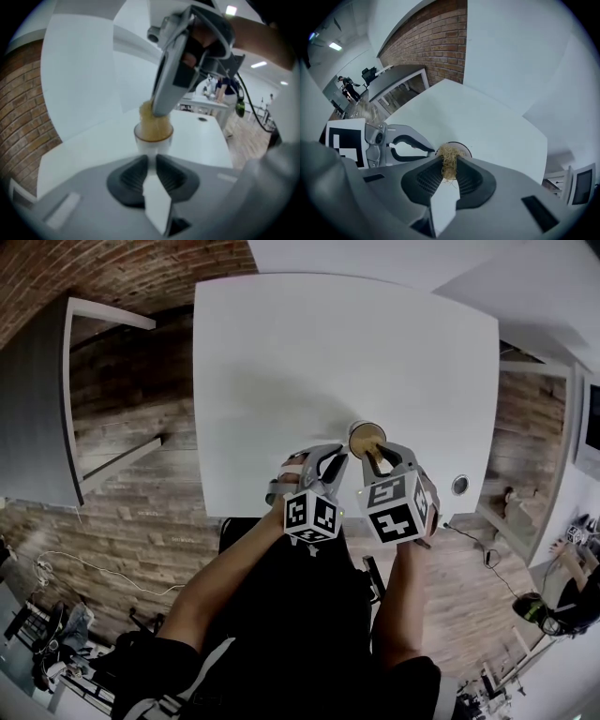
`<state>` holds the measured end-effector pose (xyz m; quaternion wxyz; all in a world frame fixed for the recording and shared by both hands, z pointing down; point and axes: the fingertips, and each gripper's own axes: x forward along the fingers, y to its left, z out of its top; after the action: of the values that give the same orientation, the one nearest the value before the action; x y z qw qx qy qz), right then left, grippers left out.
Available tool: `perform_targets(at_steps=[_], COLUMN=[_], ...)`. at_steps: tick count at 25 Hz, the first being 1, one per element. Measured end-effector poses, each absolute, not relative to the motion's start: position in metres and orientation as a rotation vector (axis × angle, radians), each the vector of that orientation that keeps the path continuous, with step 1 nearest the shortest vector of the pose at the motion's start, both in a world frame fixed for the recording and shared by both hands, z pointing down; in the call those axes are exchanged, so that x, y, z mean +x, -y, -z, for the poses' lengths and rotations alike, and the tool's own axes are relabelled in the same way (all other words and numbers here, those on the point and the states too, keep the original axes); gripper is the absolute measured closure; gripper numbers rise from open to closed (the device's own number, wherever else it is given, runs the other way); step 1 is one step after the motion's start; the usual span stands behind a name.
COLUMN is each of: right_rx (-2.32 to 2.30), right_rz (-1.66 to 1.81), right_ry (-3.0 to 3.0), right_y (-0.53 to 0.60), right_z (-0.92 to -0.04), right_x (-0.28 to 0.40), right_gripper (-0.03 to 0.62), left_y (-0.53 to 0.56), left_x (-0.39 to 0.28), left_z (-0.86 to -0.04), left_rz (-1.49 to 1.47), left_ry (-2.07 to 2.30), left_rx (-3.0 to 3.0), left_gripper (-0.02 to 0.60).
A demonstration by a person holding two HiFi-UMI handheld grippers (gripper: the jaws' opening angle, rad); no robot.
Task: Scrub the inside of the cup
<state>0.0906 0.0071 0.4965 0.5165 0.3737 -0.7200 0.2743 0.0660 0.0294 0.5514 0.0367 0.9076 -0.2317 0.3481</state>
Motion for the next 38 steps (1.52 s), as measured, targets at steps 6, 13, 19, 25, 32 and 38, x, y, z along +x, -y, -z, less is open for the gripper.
perform_targets(at_steps=[6, 13, 19, 25, 32, 38], right_rx=[1.067, 1.297, 1.598, 1.901, 1.981, 1.983], right_rz=[-0.636, -0.610, -0.580, -0.467, -0.389, -0.354], right_ry=[1.840, 1.973, 2.163, 2.310, 2.377, 2.384], right_y=[-0.013, -0.035, -0.056, -0.078, -0.091, -0.093], right_z=[-0.459, -0.422, -0.381, -0.322, -0.293, -0.287], right_x=[0.101, 0.122, 0.119, 0.121, 0.121, 0.118], right_gripper=[0.534, 0.536, 0.534, 0.534, 0.534, 0.534], left_y=[-0.030, -0.028, -0.023, -0.036, -0.047, -0.049], left_x=[0.063, 0.058, 0.029, 0.006, 0.000, 0.006], left_z=[-0.551, -0.519, -0.456, -0.346, -0.302, -0.300], left_rz=[-1.100, -1.032, -0.818, -0.388, -0.183, -0.226], left_ry=[0.701, 0.750, 0.888, 1.051, 1.154, 1.127], left_rx=[2.793, 2.816, 2.801, 2.957, 2.854, 2.904], left_gripper=[0.513, 0.505, 0.510, 0.578, 0.578, 0.578])
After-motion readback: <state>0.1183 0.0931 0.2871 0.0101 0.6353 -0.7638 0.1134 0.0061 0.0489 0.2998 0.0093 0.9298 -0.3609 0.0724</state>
